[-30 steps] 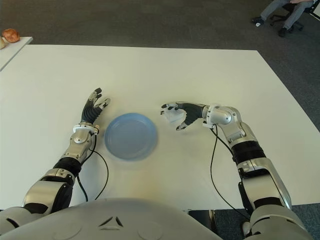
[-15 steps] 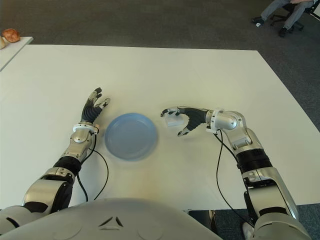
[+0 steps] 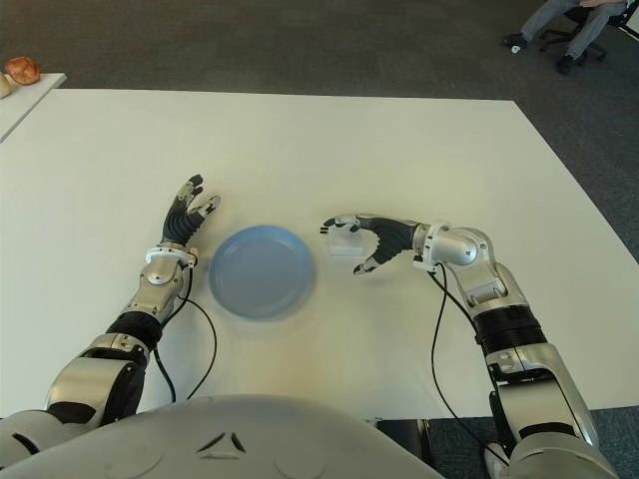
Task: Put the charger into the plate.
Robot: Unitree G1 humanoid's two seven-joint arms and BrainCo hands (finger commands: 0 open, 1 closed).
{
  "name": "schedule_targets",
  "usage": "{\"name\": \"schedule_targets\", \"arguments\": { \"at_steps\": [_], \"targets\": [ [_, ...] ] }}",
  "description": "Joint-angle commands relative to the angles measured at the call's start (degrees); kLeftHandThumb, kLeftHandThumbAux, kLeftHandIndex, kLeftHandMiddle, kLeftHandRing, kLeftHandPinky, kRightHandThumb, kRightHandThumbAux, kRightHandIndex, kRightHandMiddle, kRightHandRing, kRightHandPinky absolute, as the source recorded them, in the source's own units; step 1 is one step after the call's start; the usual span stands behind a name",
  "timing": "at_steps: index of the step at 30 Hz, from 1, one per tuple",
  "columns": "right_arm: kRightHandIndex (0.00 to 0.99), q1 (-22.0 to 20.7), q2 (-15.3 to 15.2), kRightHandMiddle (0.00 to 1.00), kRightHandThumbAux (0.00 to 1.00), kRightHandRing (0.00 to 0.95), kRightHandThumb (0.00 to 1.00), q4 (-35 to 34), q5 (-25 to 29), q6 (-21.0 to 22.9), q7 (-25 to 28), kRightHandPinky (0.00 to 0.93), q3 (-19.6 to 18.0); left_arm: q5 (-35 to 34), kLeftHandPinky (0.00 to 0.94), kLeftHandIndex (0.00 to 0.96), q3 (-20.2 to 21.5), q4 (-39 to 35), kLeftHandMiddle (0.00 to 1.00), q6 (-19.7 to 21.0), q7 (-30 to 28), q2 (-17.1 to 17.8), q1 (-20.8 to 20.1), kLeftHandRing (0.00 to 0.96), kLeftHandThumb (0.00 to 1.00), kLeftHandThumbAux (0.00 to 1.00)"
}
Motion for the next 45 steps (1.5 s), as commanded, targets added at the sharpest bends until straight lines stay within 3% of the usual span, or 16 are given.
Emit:
{"name": "schedule_targets", "arguments": {
  "at_steps": [1,6,14,21,33,45],
  "targets": [
    [0.000,0.79,2.04,0.020,0.804,0.063,0.264,2.53,0.00,-7.32,-4.54,0.117,-1.37,0.60,0.029,0.043,-0.85,5.08,0.062,4.64,-2.13,-0.53,4.44,0.050,0.000,0.576],
    [0.000,-1.10,3.40,0.019,0.575,0.038,0.322,7.36,-3.44,-19.84,-11.77,0.046,-2.48,0.63,0.019,0.043,-0.86,5.32,0.061,4.93,-2.22,-0.37,4.35,0.046,0.000,0.575],
    [0.000,-8.69,3.22,0.000,0.299,0.001,0.303,13.20,-13.66,-28.44,-20.72,0.002,-1.75,1.46,0.010,0.043,-1.45,5.88,0.059,4.67,-1.74,0.00,4.21,0.043,0.000,0.582],
    [0.000,-11.09,3.63,0.000,0.175,0.000,0.305,18.14,-19.89,-28.94,-28.56,0.000,-1.08,1.80,0.037,0.049,-1.73,6.64,0.059,4.46,-1.31,0.23,4.15,0.050,0.000,0.598],
    [0.000,-12.95,4.17,0.000,0.132,0.000,0.304,19.44,-29.48,-26.83,-42.10,0.000,0.02,2.36,0.016,0.041,-2.46,7.57,0.056,3.32,-1.68,0.68,3.79,0.047,0.000,0.567],
    [0.000,-16.25,3.89,0.000,0.113,0.000,0.326,24.60,-33.33,-24.76,-47.10,0.000,3.84,2.23,0.037,0.042,-3.45,7.70,0.061,3.39,-0.80,0.95,3.82,0.055,0.000,0.570]
  ]
}}
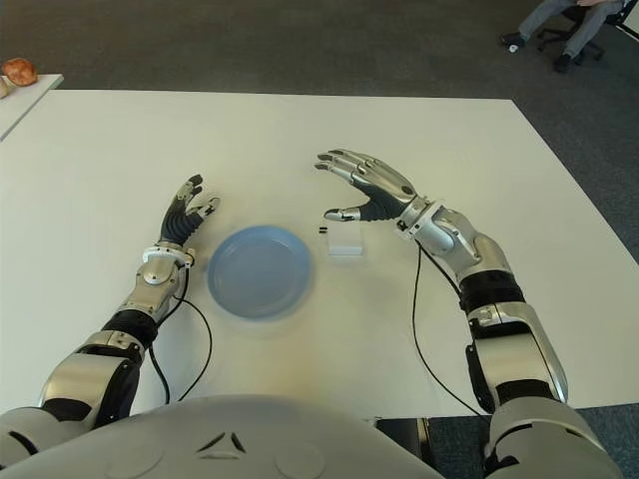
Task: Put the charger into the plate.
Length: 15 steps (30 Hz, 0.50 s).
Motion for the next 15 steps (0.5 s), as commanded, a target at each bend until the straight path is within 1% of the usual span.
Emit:
{"name": "schedule_targets", "arguments": {
  "at_steps": [1,6,15],
  "targets": [
    [0.000,-1.60,-0.08,0.000,0.113,0.000,0.328,3.17,-2.40,1.35,-1.62,0.000,2.39,1.91,0.038,0.042,-1.36,5.20,0.062,5.15,-0.75,-0.68,4.81,0.056,0.000,0.572],
    [0.000,-2.72,-0.44,0.000,0.111,0.000,0.322,6.03,-3.67,1.37,-2.71,0.000,4.58,1.84,0.034,0.042,-1.44,4.80,0.062,5.01,-0.58,-0.74,5.11,0.056,0.000,0.579],
    [0.000,-4.74,-1.58,0.000,0.123,0.000,0.312,11.53,-5.66,-0.66,-5.78,0.000,8.20,1.63,0.022,0.038,-1.26,4.94,0.056,4.46,-0.67,-0.69,5.28,0.049,0.000,0.595]
  ]
}}
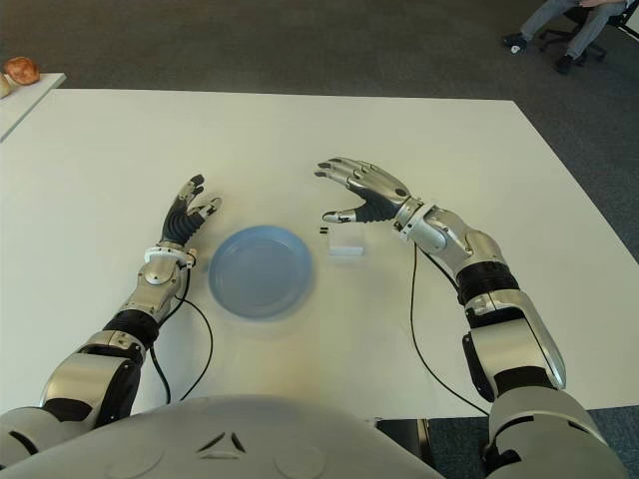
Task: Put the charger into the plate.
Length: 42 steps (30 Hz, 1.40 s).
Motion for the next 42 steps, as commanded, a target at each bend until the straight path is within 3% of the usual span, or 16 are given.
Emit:
{"name": "schedule_targets", "arguments": {
  "at_steps": [1,22,42],
  "targets": [
    [0.000,-1.38,-1.20,0.000,0.124,0.000,0.312,3.09,-1.92,-1.13,-2.00,0.000,2.17,1.66,0.021,0.038,-1.13,4.62,0.056,4.82,-0.89,-0.62,5.36,0.048,0.000,0.596],
    [0.000,-0.45,-4.64,0.000,0.126,0.000,0.291,6.86,-2.01,-0.34,2.78,0.000,7.60,1.47,0.032,0.034,-1.11,3.35,0.055,4.68,-1.03,-0.68,5.92,0.045,0.000,0.604],
    [0.000,0.17,-6.81,0.000,0.125,0.000,0.297,8.06,-3.82,0.05,2.05,0.000,10.94,1.70,0.040,0.043,-1.19,3.08,0.066,4.46,-0.94,-0.31,6.09,0.056,0.000,0.622]
  ]
}}
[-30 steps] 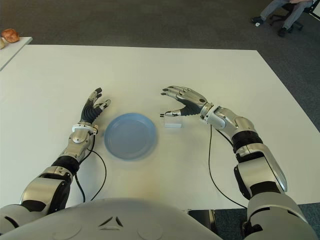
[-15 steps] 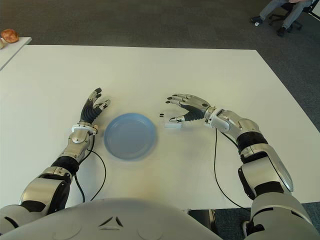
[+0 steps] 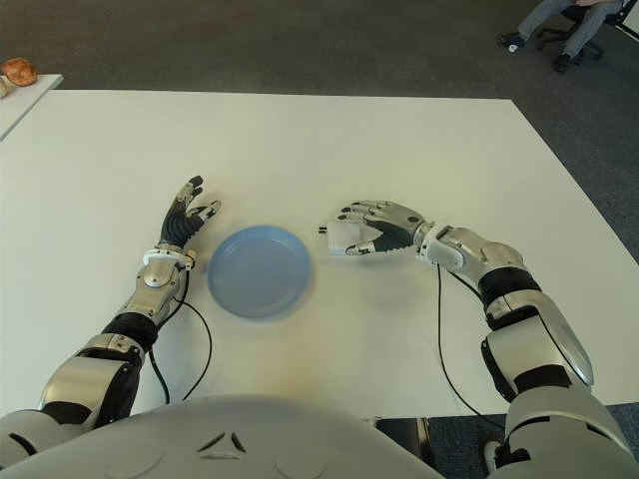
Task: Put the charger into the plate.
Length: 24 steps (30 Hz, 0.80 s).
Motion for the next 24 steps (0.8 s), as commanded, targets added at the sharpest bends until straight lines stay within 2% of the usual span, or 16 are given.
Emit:
{"name": "schedule_targets", "arguments": {
  "at_steps": [1,12,24],
  "targets": [
    [0.000,0.67,-0.82,0.000,0.125,0.000,0.297,0.13,-1.37,0.36,-0.55,0.000,0.92,1.80,0.040,0.043,-1.28,3.92,0.065,4.94,-0.94,-0.54,5.16,0.056,0.000,0.621],
    [0.000,0.73,-1.40,0.000,0.120,0.000,0.295,-0.35,-2.57,0.74,-1.92,0.000,1.73,2.10,0.037,0.040,-1.61,3.91,0.068,5.14,-0.91,-0.40,5.13,0.056,0.000,0.607],
    [0.000,0.18,-0.70,0.000,0.118,0.000,0.296,0.54,-3.49,1.57,-3.25,0.000,2.39,1.65,0.040,0.040,-1.26,3.69,0.065,5.29,-0.98,-0.62,5.28,0.055,0.000,0.623]
  ]
}}
